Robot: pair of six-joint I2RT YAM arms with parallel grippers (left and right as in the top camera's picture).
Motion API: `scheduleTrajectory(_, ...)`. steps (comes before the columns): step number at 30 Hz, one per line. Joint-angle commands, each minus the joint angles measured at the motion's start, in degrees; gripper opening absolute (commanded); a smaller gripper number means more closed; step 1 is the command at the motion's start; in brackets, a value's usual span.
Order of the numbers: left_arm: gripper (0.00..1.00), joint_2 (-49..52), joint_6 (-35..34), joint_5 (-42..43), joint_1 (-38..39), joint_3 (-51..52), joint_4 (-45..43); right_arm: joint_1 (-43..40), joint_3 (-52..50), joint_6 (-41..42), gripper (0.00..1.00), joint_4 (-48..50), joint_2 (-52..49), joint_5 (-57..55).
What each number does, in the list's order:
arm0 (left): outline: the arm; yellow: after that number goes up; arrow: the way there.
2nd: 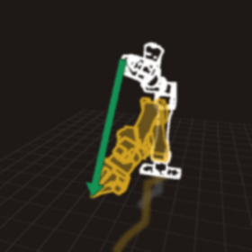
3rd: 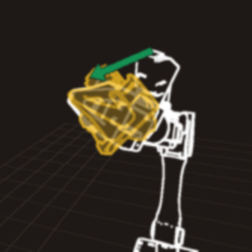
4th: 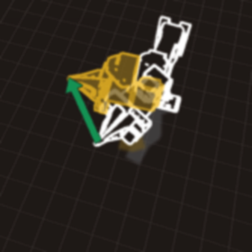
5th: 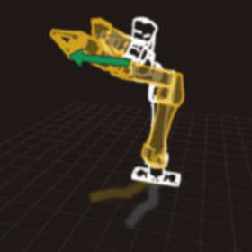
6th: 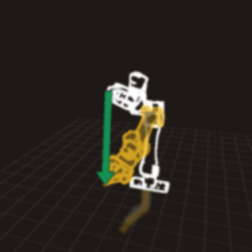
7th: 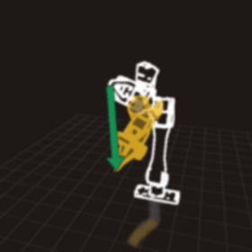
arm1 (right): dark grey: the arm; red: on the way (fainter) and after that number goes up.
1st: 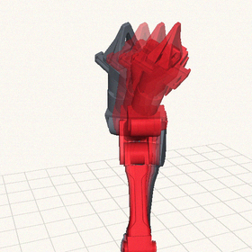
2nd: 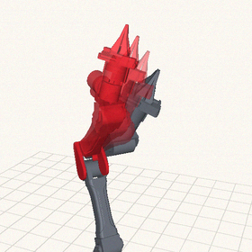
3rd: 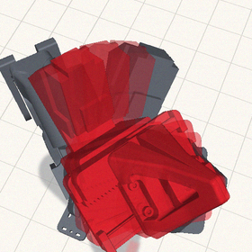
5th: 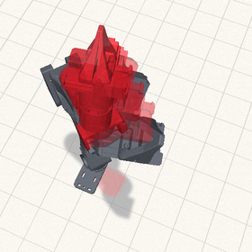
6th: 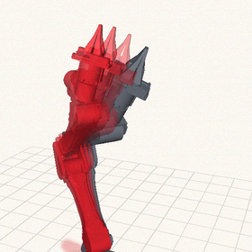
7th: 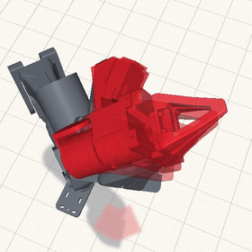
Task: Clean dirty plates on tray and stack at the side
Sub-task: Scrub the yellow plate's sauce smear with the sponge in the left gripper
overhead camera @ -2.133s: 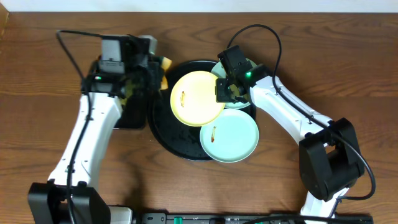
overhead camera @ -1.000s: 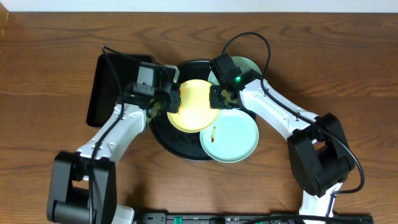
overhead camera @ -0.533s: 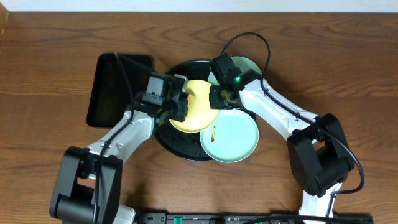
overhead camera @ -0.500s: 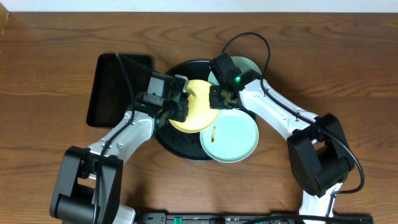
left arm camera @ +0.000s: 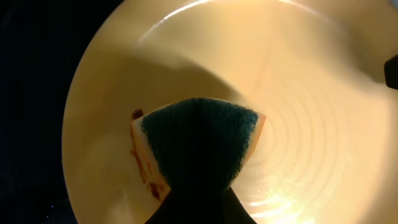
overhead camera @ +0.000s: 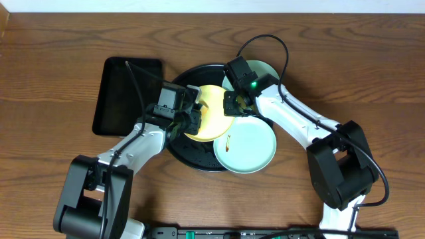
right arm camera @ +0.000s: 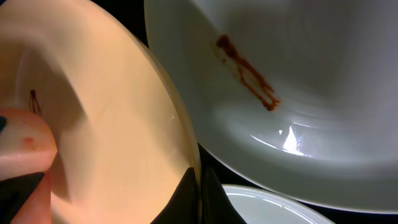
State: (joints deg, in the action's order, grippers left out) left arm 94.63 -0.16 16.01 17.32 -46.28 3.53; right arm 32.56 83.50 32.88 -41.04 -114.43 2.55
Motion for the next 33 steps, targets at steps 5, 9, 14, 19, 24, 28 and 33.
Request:
scheduleTrajectory(5, 0.08, 3.4, -0.9, -1.7, 0.0, 0.3, -2.2, 0.9, 0.0, 0.8, 0.02, -0.4, 0.0, -0.6)
scheduleTrajectory(9, 0.08, 4.9, -1.4, -1.7, 0.0, 0.3, -2.8, 0.9, 0.0, 0.7, 0.02, -0.5, 0.0, -0.6)
scheduleTrajectory(14, 0.07, 5.1, -1.4, -4.2, 0.0, 0.3, -3.3, 0.9, 0.0, 0.7, 0.02, -0.8, 0.0, -0.6)
scheduleTrajectory(19, 0.07, 5.2, -1.4, -4.6, 0.0, 0.3, -4.6, 0.9, 0.0, 0.7, 0.02, -1.2, 0.0, -0.6)
scheduleTrajectory(24, 0.08, 5.9, -1.4, -4.8, 0.0, 0.3, -5.6, 0.9, 0.0, 0.7, 0.02, -1.3, 0.0, -0.6)
scheduleTrajectory(28, 0.08, 7.7, -1.4, -4.7, 0.0, 0.3, -6.7, 0.9, 0.0, 0.7, 0.01, -1.6, 0.0, -0.6)
scheduleTrajectory(33, 0.07, 9.3, -1.4, -4.9, 0.0, 0.3, -8.4, 0.9, 0.0, 0.7, 0.02, -1.6, 0.0, -0.6)
